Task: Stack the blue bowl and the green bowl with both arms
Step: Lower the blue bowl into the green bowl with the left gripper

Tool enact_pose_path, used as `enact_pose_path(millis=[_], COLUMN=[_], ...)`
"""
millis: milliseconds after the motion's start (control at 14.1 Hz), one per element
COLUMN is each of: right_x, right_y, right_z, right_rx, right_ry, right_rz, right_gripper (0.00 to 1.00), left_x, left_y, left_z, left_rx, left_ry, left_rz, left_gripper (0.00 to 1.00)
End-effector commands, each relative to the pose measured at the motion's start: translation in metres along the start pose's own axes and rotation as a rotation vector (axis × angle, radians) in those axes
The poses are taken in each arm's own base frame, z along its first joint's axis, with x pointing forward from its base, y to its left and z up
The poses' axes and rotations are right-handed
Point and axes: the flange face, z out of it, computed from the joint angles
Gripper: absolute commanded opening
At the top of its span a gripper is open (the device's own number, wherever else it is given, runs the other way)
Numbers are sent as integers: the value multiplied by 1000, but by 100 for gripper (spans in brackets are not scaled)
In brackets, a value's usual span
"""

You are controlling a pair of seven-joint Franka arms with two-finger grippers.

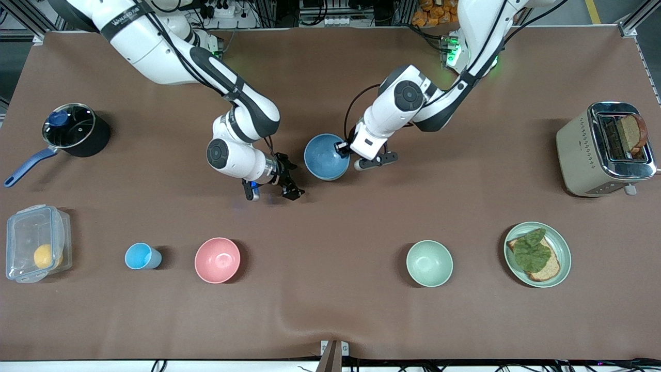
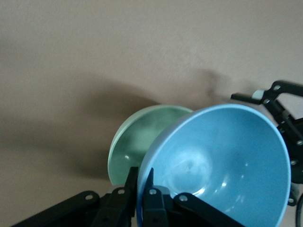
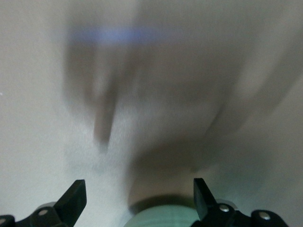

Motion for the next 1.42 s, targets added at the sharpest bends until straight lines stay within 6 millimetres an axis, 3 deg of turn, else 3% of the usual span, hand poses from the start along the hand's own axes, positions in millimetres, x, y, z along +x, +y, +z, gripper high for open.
enact_pose_path(millis=[0,495,1061,1132,1203,1344], right_x=[-7,-14,-14,-14,-14,-14], right_y=[-1,1,1,0,0,-1], right_z=[6,10,8,8,7,5], right_rx=[15,14,16,16,17,17], right_ry=[-30,-36,-35,-35,-35,-36], right_rz=[56,59,58,58,58,57], right_gripper=[100,100,100,100,100,100], left_x=[-1,0,7,13,14,14], left_y=[-5,-13,-20,-22,-18,-16], left_z=[8,31,42,46,44,40], left_rx=[-6,9,19,20,12,10], left_ry=[-13,-45,-60,-66,-63,-59], left_rz=[-32,-51,-45,-42,-36,-45], left_gripper=[0,0,0,38,99,100])
